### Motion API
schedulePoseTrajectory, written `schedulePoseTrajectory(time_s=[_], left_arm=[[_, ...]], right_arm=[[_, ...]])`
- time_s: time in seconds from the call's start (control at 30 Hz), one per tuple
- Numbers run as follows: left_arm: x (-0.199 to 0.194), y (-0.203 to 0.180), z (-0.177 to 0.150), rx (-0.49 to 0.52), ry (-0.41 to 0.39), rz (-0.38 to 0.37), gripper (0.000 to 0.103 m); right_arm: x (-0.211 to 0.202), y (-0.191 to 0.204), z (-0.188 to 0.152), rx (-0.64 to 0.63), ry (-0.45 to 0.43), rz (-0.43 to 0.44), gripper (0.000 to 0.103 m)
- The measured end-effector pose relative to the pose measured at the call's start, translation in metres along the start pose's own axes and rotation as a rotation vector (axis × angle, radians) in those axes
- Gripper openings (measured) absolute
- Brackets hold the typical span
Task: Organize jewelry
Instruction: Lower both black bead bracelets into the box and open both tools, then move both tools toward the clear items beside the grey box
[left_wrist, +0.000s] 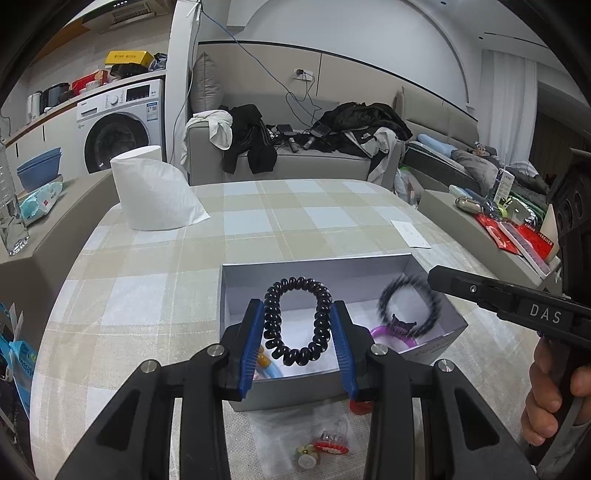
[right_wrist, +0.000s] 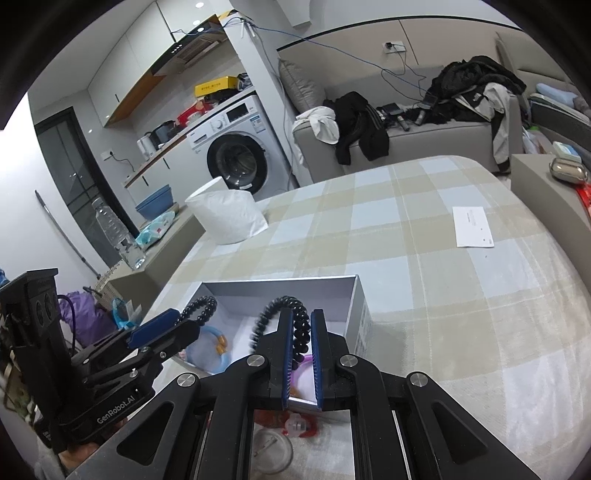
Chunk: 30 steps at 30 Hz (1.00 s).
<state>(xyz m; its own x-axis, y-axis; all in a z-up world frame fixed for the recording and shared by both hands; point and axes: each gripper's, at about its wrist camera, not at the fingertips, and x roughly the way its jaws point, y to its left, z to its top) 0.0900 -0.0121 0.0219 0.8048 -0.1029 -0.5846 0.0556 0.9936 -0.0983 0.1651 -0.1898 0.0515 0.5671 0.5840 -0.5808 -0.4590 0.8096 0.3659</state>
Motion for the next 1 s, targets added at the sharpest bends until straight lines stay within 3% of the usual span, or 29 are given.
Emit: schedulePoseTrajectory(time_s=[0.17,0.23,0.3,0.37,0.43,0.47,0.53,0.67,1.0], left_arm=[[-0.003,-0.002,0.003,0.009,0.011,-0.022,0.044],[-0.006,-0.002,0.003,0.002,0.013,-0.024,0.046],[-0.007,-0.002,0.004,-0.003,0.015,-0.018,0.057],[-0.011,-0.001,0.004,-0.013,0.013,-0.007,0.078],[-0.018,0.001,0.003,-0.015,0.002,-0.001,0.087],[-0.02,0.002,0.002,-0.016,-0.003,0.001,0.093],[-0.027,0.003,0.0,-0.018,-0.012,0.012,0.102],[-0.035,0.003,-0.008,-0.011,-0.029,0.045,0.102],[-0.031,0.003,-0.034,-0.004,0.061,0.07,0.102]], right_arm=[[0.004,0.003,-0.001,-0.017,0.017,0.011,0.014],[0.0,0.004,-0.002,-0.027,0.009,0.019,0.027],[-0.006,0.003,-0.003,-0.031,-0.002,0.014,0.035],[-0.01,0.002,-0.004,-0.035,-0.002,0.009,0.045],[-0.015,0.001,-0.005,-0.038,-0.005,0.0,0.072],[-0.02,0.0,-0.007,-0.039,-0.013,-0.006,0.079],[-0.028,-0.001,-0.011,-0.042,-0.021,-0.018,0.102],[-0.037,-0.001,-0.023,-0.076,-0.002,-0.058,0.103],[-0.025,0.001,-0.053,-0.106,0.13,-0.121,0.103]])
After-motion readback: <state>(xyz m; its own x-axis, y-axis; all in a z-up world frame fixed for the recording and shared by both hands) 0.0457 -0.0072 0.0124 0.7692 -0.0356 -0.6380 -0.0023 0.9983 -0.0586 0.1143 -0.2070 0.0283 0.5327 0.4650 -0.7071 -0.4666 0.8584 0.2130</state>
